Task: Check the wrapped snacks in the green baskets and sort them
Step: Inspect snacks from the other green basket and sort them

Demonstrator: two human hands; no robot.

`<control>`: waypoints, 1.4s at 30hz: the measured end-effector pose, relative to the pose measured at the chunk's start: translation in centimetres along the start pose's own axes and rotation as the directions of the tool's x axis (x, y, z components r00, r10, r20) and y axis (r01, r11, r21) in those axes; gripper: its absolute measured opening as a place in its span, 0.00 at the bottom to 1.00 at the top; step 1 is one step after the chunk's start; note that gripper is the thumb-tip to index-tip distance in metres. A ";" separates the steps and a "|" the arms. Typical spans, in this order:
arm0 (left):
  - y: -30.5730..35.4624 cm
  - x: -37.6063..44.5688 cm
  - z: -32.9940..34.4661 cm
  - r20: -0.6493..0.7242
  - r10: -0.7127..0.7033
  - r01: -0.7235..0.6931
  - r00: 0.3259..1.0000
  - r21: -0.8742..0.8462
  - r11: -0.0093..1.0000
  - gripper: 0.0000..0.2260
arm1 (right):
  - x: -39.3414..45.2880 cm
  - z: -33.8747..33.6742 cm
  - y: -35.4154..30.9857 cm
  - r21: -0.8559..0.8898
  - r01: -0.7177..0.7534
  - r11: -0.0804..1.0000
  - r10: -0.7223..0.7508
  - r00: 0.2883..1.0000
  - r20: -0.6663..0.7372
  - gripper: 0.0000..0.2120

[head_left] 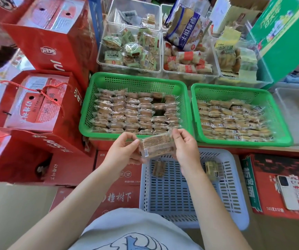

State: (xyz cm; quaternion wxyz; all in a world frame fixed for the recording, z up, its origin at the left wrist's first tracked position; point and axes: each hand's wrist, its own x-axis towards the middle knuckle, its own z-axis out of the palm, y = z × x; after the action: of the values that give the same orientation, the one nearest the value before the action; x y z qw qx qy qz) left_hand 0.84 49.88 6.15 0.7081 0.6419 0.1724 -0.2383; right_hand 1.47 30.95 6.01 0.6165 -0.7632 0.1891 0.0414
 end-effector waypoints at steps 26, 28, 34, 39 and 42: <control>0.4 3.4 -0.3 0.271 -0.124 0.181 0.955 -0.199 0.963 0.23 | 2.1 0.4 -0.4 0.156 -0.248 0.956 0.193 0.934 0.299 0.16; 0.3 4.1 -0.3 0.224 -0.061 0.129 0.973 -0.303 0.944 0.22 | 2.9 0.5 -0.2 0.235 -0.287 0.929 0.216 0.934 0.285 0.15; 1.0 7.3 -0.1 0.104 -0.087 0.121 0.991 -0.396 0.910 0.20 | 5.9 1.3 0.1 0.358 -0.397 0.845 0.275 0.897 0.345 0.16; 2.3 11.6 0.1 -0.043 -0.122 0.112 0.992 -0.190 0.975 0.11 | 9.9 1.1 -0.1 0.449 -0.373 0.812 0.280 0.924 0.262 0.10; 2.8 15.2 0.1 -0.209 0.075 0.004 0.975 0.354 0.935 0.13 | 13.7 0.7 0.1 0.274 -0.280 0.920 0.265 0.960 0.091 0.11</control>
State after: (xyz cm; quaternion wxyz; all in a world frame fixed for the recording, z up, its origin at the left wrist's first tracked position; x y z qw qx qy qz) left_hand 14.98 48.14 0.09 0.5627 0.7835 0.1923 -0.1803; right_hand 14.23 28.34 1.72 0.7128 -0.6314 0.2812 0.1191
